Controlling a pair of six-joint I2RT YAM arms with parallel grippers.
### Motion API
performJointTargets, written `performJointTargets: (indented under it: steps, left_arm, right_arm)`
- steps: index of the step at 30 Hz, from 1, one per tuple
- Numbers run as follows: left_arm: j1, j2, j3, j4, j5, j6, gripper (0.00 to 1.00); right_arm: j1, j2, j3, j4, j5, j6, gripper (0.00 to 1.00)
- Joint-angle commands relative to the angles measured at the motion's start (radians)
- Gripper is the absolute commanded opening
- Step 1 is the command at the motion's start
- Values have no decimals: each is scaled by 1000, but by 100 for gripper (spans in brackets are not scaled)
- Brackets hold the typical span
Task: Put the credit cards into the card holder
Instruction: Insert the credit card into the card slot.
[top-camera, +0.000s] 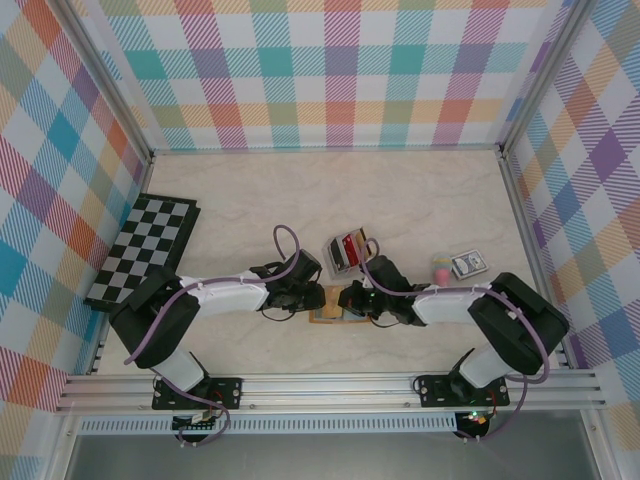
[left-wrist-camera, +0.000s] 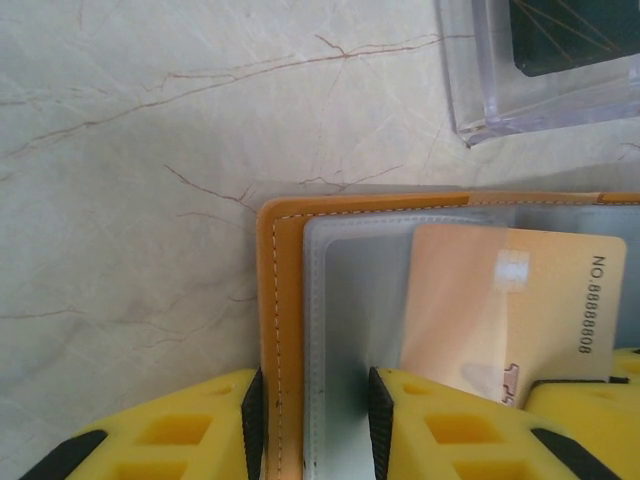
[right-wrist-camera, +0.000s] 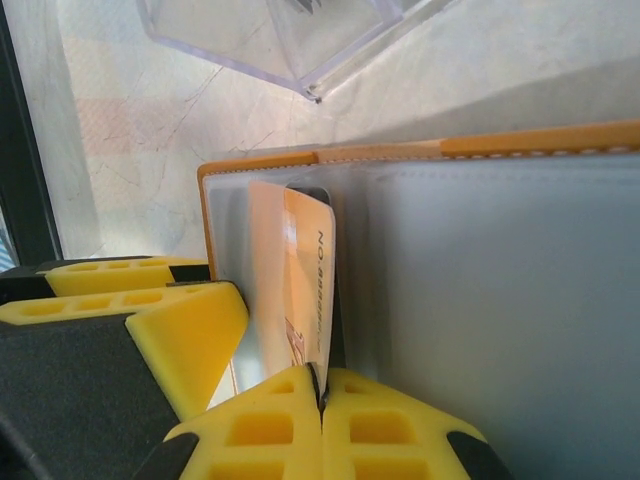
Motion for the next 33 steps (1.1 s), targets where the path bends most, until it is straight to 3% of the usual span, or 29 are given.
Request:
performJointTargets:
  steps: [1, 7, 17, 23, 33]
  left_arm:
    - [-8, 29, -26, 19, 45, -3, 33]
    - [-8, 34, -17, 13, 43, 3, 33]
    - [-7, 14, -21, -7, 10, 12, 34]
    - [8, -23, -40, 24, 16, -4, 35]
    - [39, -12, -60, 100, 78, -7, 22]
  right_arm:
    - [12, 53, 32, -19, -12, -19, 6]
    - [12, 94, 83, -65, -62, -63, 10]
    - [-17, 11, 123, -320, 44, -152, 26]
    - [-25, 38, 167, -343, 46, -182, 25]
    - [-40, 126, 223, -308, -7, -215, 12]
